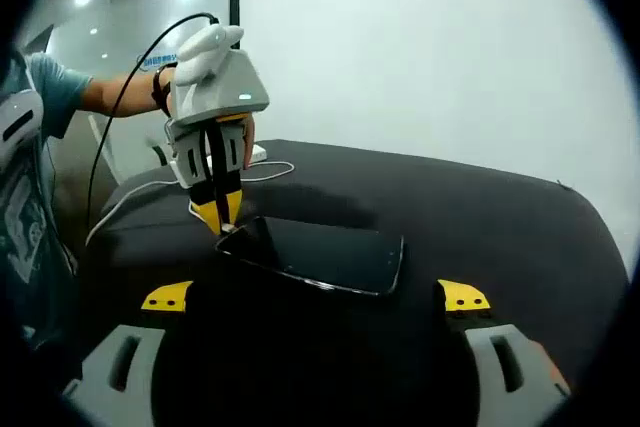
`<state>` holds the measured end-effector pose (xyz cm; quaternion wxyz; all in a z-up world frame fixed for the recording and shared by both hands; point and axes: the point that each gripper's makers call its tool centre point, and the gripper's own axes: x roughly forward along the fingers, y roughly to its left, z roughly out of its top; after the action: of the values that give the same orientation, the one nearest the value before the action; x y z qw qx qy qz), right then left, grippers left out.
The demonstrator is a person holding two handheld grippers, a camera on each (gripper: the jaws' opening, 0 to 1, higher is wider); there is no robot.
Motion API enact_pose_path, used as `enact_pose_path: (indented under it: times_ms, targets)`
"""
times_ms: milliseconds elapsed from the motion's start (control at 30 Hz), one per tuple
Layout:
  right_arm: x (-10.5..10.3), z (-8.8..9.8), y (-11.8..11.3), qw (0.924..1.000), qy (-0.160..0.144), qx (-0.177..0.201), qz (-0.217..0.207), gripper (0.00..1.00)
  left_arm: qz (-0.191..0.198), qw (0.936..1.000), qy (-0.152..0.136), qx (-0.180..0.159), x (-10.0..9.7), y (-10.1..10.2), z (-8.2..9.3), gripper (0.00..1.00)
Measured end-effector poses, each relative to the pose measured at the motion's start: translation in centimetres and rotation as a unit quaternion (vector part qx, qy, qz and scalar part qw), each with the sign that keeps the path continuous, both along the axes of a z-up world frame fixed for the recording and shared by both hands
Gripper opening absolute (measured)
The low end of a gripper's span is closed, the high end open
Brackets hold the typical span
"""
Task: Connect the charging cable to the phone, plug the charger into the socket, and turn on the power strip switch to charge the phone.
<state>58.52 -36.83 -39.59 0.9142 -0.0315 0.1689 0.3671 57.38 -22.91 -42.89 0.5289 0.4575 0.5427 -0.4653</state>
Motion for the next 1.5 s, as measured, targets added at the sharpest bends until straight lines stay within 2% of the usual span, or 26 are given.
enact_pose_path:
  times_ms: [67,233,333,433,500,633,700,733,800,867,933,1033,1133,1233,1267,1333,1367,1400,1467,1500]
  targets:
    - [0.1,0.1,0.1,1.0000,-0.003,0.002,0.000,0.92,0.014,0.9997,0.015,0.012,0.0,0.1,-0.1,0.03]
    - [0.3,0.4,0.2,0.9999,-0.011,0.006,0.002,0.92,0.022,0.9984,0.048,0.020,0.3,0.1,-0.2,0.03]
    - [0.5,0.2,-0.1,0.9999,-0.011,0.003,0.001,0.92,0.026,0.9969,0.065,0.037,0.2,0.1,-0.4,0.03]
    - [0.6,0.3,-0.2,0.9999,-0.014,0.004,0.000,0.92,0.011,0.9948,0.074,0.069,0.1,0.1,-0.4,0.03]
    - [0.7,0.4,-0.1,0.9998,-0.017,0.005,0.000,0.92,0.014,0.9931,0.081,0.083,0.4,0.0,-0.6,0.03]
    - [0.9,0.4,-0.1,0.9998,-0.021,0.005,0.002,0.91,0.003,0.9909,0.084,0.105,0.4,0.0,-0.6,0.03]
    - [1.0,0.3,0.0,0.9998,-0.021,0.007,0.002,0.91,-0.006,0.9917,0.077,0.103,0.4,0.1,-0.5,0.03]
    - [1.0,0.3,0.1,0.9998,-0.021,0.007,0.002,0.91,-0.011,0.9925,0.075,0.095,0.4,0.1,-0.4,0.04]
    - [0.9,0.4,0.1,0.9997,-0.022,0.006,0.003,0.91,0.001,0.9946,0.073,0.073,0.5,0.1,-0.4,0.04]
    - [0.8,0.6,0.1,0.9997,-0.022,0.007,0.001,0.91,0.040,0.9962,0.062,0.046,0.6,0.1,-0.3,0.05]
    - [0.7,0.8,0.0,0.9997,-0.024,0.006,0.000,0.91,0.056,0.9965,0.056,0.026,0.6,0.2,-0.3,0.05]
    - [0.4,1.1,0.0,0.9996,-0.026,0.007,-0.001,0.91,0.049,0.9977,0.045,-0.005,0.3,0.4,-0.1,0.05]
    - [0.3,1.3,0.0,0.9996,-0.028,0.007,-0.003,0.90,0.056,0.9969,0.032,-0.044,0.0,0.4,-0.1,0.06]
    - [0.1,1.5,0.0,0.9996,-0.029,0.005,-0.003,0.90,0.084,0.9921,0.003,-0.094,0.0,0.6,0.1,0.07]
    - [0.0,1.5,0.0,0.9996,-0.029,0.006,-0.003,0.90,0.086,0.9906,0.006,-0.107,-0.2,0.7,0.2,0.13]
    - [0.0,1.7,-0.1,0.9995,-0.030,0.006,-0.005,0.89,0.110,0.9838,0.046,-0.134,-1.7,0.6,0.5,0.25]
    - [0.1,1.8,-0.1,0.9995,-0.031,0.007,-0.006,0.89,0.116,0.9837,0.046,-0.129,-1.5,1.1,0.6,0.29]
    - [0.1,1.8,-0.1,0.9994,-0.031,0.008,-0.008,0.89,0.111,0.9848,0.041,-0.127,-1.5,1.4,0.5,0.27]
    - [0.1,2.0,0.0,0.9993,-0.033,0.011,-0.008,0.89,0.090,0.9908,0.018,-0.100,-0.9,2.8,0.1,0.24]
    - [0.2,2.1,0.1,0.9993,-0.035,0.013,-0.008,0.88,0.094,0.9893,0.022,-0.109,-1.0,2.6,0.2,0.23]
